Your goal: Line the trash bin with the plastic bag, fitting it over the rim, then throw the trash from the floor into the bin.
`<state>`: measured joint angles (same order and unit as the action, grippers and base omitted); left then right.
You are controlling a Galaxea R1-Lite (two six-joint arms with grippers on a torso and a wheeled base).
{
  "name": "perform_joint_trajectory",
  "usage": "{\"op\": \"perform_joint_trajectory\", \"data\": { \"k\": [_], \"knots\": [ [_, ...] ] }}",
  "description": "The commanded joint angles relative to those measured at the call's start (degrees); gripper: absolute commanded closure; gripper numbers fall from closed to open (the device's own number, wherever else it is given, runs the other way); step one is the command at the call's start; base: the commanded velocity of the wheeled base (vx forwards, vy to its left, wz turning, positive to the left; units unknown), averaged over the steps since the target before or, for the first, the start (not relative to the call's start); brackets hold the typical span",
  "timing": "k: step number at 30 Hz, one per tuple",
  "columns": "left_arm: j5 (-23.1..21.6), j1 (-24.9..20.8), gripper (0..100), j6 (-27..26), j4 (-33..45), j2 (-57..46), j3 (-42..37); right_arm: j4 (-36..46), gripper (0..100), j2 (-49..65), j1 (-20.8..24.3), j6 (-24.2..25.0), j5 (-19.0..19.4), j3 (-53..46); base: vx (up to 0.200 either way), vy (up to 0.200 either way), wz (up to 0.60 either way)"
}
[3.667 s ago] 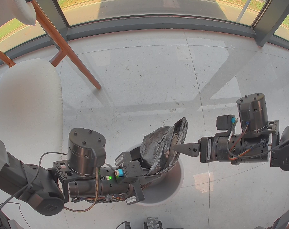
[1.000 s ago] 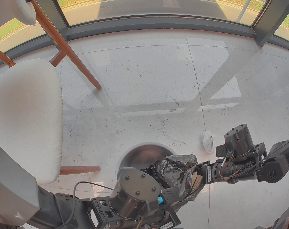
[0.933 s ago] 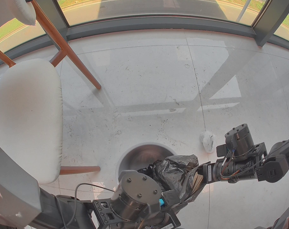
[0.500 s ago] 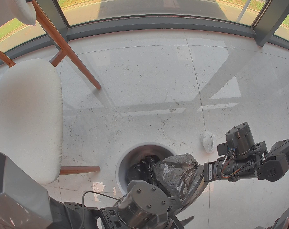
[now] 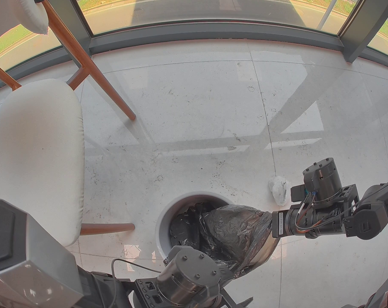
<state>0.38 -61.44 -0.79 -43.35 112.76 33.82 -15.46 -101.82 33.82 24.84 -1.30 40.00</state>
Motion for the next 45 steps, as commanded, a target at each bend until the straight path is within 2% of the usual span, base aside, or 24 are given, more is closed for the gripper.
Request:
{"op": "perform_joint_trajectory", "data": {
  "k": [1,5,11,15,24,25,35,45],
  "knots": [
    [0.15,1.5,0,-0.26,-0.16,0.53,-1.21,-0.01,100,-0.05,-0.24,0.03,-0.01,0.26,0.0,0.0,0.0],
    [0.5,2.29,0,-0.79,-0.86,2.2,-0.24,-0.01,100,-0.05,-0.24,0.03,-0.01,0.17,0.0,0.0,0.0],
    [1.47,3.08,0,-0.53,-8.42,7.91,1.25,-0.01,100,0.13,-0.33,0.12,-0.1,0.17,0.0,0.0,0.0],
    [1.47,3.26,0,-0.61,-8.59,9.49,2.04,-0.01,100,0.3,-1.03,0.03,-0.1,0.26,0.0,0.0,0.0],
    [1.56,7.3,0,-0.7,-8.51,12.31,6.53,-0.01,100,0.3,-1.12,0.12,-0.28,0.08,0.0,0.0,0.0],
    [1.56,7.39,100,-0.7,-8.59,12.39,6.61,-0.01,100,0.3,-1.12,0.12,-0.28,0.08,0.0,0.0,0.0],
    [1.73,8.0,100,1.32,-8.59,12.66,6.44,-0.01,100,0.48,-1.65,0.2,-0.28,0.17,0.0,0.0,0.0],
    [1.64,15.12,100,1.58,-11.41,6.15,9.16,-0.01,100,0.83,-0.86,-0.06,0.25,0.61,0.0,0.0,0.0]
  ]
}}
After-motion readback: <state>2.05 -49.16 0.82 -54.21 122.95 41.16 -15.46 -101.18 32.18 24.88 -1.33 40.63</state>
